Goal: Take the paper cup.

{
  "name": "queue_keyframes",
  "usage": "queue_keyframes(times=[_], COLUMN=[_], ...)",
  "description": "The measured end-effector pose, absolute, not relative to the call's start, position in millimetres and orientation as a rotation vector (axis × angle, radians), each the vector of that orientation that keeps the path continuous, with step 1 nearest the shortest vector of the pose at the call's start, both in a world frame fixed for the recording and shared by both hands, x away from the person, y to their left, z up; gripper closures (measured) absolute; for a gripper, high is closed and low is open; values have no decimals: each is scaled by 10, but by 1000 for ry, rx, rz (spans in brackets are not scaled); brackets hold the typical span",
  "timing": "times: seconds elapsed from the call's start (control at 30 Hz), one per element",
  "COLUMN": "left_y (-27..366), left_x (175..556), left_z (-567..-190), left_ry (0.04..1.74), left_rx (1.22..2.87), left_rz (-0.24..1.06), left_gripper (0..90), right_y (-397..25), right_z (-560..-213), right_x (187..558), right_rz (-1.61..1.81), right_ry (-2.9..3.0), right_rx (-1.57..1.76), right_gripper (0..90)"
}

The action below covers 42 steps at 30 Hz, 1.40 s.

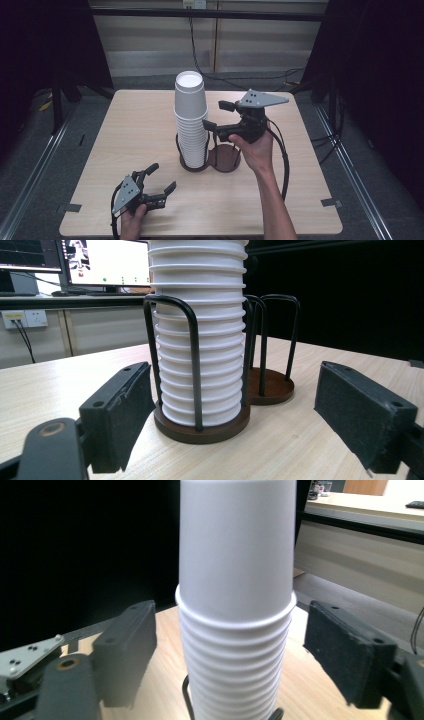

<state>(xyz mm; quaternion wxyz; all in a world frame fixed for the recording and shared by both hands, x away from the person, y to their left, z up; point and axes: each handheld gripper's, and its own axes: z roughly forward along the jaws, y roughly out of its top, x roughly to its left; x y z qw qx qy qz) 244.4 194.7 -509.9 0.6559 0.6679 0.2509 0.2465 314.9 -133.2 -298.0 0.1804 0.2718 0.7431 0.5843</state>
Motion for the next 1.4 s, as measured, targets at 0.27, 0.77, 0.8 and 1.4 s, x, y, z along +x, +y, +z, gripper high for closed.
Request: queue_keyframes(times=[0.27,0.77,0.8,1.4], left_y=[1950,1949,1949,1944], left_x=[2445,2445,2445,2443], left_z=[-5098,-5099,-5099,-5100], left_ry=[566,566,566,570], left_rx=[1517,1516,1516,1512], left_rz=[560,560,560,551], left_gripper=[156,156,156,156], right_y=[-1218,-1011,-1011,-748], right_z=[-2755,-2599,-2599,-2588], right_x=[3294,3540,3540,3757], right_rz=[1627,1546,1546,1523], right_ry=[2162,2242,2242,2291], right_rx=[731,735,735,753], right_gripper=[152,132,132,134])
